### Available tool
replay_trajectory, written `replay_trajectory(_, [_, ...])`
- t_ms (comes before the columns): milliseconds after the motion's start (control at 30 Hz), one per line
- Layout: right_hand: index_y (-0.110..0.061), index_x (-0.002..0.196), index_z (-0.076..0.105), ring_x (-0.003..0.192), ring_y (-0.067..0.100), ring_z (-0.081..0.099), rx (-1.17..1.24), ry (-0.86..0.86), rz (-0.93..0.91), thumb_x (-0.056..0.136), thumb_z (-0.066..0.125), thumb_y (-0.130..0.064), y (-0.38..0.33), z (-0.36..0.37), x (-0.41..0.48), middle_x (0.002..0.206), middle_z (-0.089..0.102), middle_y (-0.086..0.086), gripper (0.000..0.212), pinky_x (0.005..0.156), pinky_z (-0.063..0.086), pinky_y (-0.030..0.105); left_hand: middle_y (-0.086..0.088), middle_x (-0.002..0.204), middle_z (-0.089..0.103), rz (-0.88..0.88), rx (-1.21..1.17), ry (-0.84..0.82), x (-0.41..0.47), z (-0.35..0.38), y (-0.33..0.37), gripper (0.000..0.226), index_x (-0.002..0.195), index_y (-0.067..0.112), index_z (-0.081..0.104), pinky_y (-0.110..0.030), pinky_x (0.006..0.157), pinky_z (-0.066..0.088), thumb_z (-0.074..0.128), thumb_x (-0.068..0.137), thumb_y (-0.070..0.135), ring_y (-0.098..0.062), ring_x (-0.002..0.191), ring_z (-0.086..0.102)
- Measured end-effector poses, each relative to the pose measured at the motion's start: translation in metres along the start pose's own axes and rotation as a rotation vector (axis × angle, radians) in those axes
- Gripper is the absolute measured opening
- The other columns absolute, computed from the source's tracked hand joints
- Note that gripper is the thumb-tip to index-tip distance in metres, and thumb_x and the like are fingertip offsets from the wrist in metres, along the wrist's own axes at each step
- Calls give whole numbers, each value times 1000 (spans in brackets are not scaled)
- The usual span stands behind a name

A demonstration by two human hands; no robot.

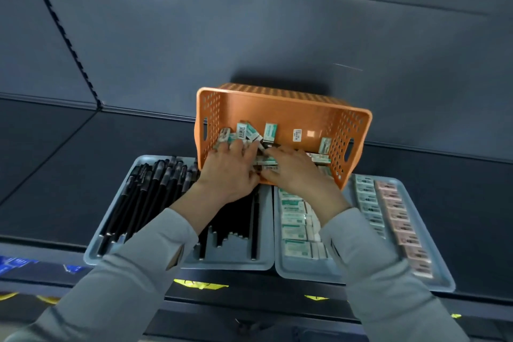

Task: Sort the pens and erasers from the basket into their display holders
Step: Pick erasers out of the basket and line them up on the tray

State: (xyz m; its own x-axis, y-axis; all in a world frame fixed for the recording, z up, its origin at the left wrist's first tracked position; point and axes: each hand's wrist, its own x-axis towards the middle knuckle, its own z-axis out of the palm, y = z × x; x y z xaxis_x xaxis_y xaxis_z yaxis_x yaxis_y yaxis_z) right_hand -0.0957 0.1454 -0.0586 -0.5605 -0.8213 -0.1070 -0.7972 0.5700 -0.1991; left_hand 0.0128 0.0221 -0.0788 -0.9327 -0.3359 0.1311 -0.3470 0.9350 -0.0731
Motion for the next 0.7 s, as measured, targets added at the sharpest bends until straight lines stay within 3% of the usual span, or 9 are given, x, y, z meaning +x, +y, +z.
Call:
replay_trajectory(67, [-26,150,32,130,32,43,-66,-11,0,99,47,-41,0,3,3,148,43,8,55,103,31,38,-11,136,40,17,-15,-3,4,1,-3,70,153,29,14,-45,89,46,35,92,57,-38,118,45])
replay_trajectory(167, [-26,142,42,122,30,51,-52,22,-26,97,52,-39,0,0,2,138,53,6,48,96,37,38,-9,131,41,29,-36,-12,9,-1,-6,54,144,33,31,-44,81,50,36,96,57,-37,114,49])
replay_trajectory(267, [-26,135,50,113,28,57,-7,50,-34,94,58,-39,-1,-4,-3,126,59,5,45,86,44,35,-10,125,45,62,-25,-12,12,-5,-6,43,132,24,45,-43,77,52,45,96,48,-37,105,56])
replay_trajectory(367, [-26,136,52,113,30,57,-53,76,-37,95,54,-38,-4,-3,-5,125,59,8,43,86,46,36,-13,124,49,79,23,-21,16,-11,-4,39,129,17,47,-41,77,53,47,97,38,-36,101,61])
replay_trajectory(500, [-15,116,65,99,32,61,-50,165,-30,91,54,-28,-7,-4,-8,108,66,11,30,73,41,34,-15,122,52,110,57,-29,18,-19,-2,36,128,12,48,-39,77,51,50,95,25,-34,99,62])
replay_trajectory(600, [-9,100,67,87,34,62,-28,292,-24,92,54,-21,-2,-5,-10,95,66,11,20,70,42,36,-13,114,57,50,-71,63,18,-21,-10,30,124,13,53,-40,75,54,51,95,21,-35,93,64])
replay_trajectory(700, [-11,104,67,89,32,63,-6,276,-52,95,58,-21,0,-7,-10,98,67,10,17,74,46,37,-11,107,61,-4,-230,195,19,-18,-17,24,117,16,56,-41,73,57,52,98,29,-33,87,66])
